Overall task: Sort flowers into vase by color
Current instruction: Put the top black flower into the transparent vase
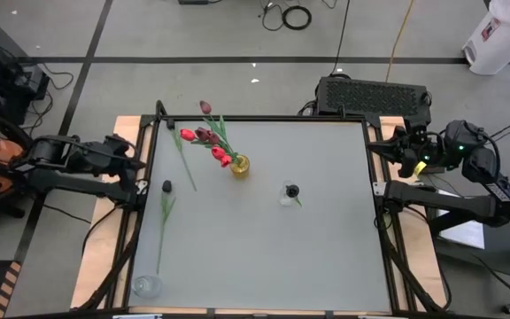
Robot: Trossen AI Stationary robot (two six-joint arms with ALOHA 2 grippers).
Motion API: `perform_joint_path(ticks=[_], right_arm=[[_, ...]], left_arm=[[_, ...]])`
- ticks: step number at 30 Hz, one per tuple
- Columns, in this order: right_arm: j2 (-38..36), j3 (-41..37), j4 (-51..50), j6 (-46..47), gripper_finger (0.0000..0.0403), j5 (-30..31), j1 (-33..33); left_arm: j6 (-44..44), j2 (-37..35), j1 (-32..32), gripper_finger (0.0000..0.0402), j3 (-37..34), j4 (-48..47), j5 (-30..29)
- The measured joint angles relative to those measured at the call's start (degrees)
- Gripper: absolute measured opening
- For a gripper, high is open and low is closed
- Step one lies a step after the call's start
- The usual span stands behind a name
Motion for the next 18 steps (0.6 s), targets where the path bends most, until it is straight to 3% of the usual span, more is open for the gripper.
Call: perform_joint_path(ticks=[8,18], right_arm=[[0.0,0.0,-0.02,-0.01,0.0,0.01,0.02],[0.0,0.0,-0.18,-2.55,0.0,0.02,0.02]], left_arm=[[-17.31,1.04,0.0,0.0004,-2.06,0.46,2.68],[-23.15,4.48,0.0,0.0004,-13.77,6.0,6.69]])
